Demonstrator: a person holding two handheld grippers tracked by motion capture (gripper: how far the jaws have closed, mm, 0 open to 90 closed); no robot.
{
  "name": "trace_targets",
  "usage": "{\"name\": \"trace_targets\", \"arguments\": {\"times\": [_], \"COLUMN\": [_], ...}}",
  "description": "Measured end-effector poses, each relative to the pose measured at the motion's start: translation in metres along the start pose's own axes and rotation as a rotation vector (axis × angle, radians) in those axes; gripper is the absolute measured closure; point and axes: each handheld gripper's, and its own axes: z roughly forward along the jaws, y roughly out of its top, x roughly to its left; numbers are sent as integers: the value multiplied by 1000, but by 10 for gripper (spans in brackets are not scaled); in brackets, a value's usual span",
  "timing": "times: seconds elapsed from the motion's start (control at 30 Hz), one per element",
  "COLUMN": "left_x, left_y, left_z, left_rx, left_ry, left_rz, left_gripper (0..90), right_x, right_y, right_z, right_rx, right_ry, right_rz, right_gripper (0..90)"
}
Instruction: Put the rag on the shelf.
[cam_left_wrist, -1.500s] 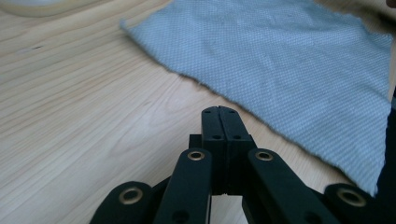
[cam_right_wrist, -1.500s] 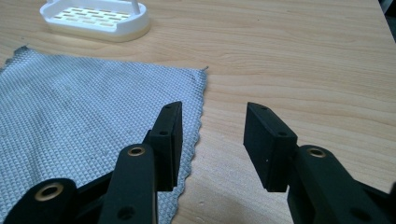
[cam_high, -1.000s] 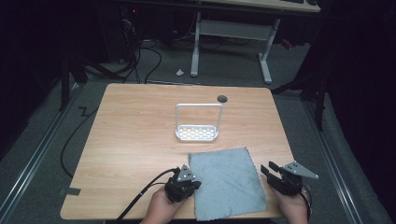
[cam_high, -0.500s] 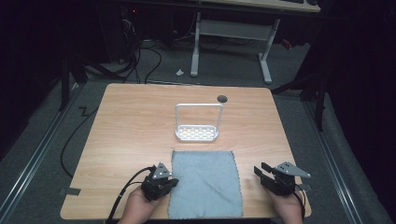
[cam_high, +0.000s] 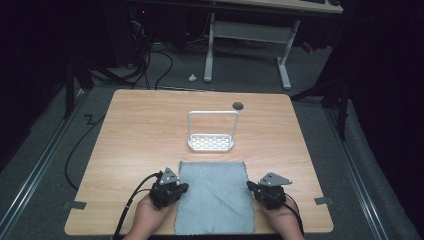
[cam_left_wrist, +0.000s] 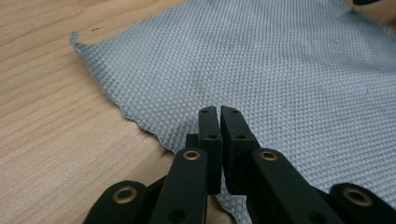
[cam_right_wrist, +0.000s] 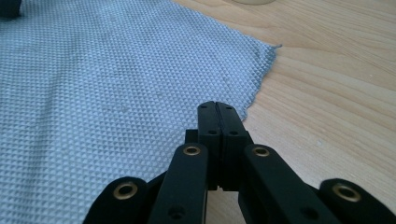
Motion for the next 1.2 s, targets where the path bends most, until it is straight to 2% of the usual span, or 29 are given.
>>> {"name": "trace_targets", "arguments": {"times": [0.1,0.33,0.37,0.4,0.43,0.47,0.53,0.63,0.73,0.77,0.8,0.83,0.87,1.07,1.13,1.17,1.2], "left_x": [0,1,-1,-1,1,0,-4,-5,-11,-10,-8,-10,-9,-10,-9,-10,-6], "left_y": [-1,-5,-7,-8,-8,-9,-11,-14,-17,-17,-17,-18,-18,-18,-18,-19,-18], "left_z": [-1,-6,-6,-8,-9,-10,-11,-14,-16,-18,-20,-20,-21,-23,-23,-23,-25], "left_rx": [1,12,0,5,16,18,9,14,3,17,43,30,50,54,32,2,-6], "left_ry": [-7,-47,-60,-63,-61,-63,-79,-94,-99,-99,-96,-103,-102,-110,-96,-94,-70], "left_rz": [-3,-16,-53,-50,-19,-23,-60,-54,-71,-47,-2,-31,3,12,9,-32,-7], "left_gripper": [871,871,870,871,871,871,871,871,871,871,870,871,870,844,814,801,764], "right_x": [-1,2,3,4,5,6,6,9,12,12,13,14,14,15,15,14,10], "right_y": [-2,-5,-6,-6,-7,-8,-11,-14,-16,-16,-17,-17,-17,-18,-18,-17,-16], "right_z": [5,1,0,-1,-2,-3,-5,-9,-13,-14,-14,-15,-15,-17,-19,-20,-23], "right_rx": [20,23,24,25,24,23,21,25,30,31,34,35,36,39,24,11,-9], "right_ry": [6,25,28,35,38,42,56,75,88,93,97,97,101,124,121,118,109], "right_rz": [-6,-22,-25,-24,-31,-37,-39,-48,-65,-71,-70,-77,-78,-83,-95,-87,-67], "right_gripper": [900,900,900,900,900,900,900,900,900,900,900,900,900,900,891,882,870]}}
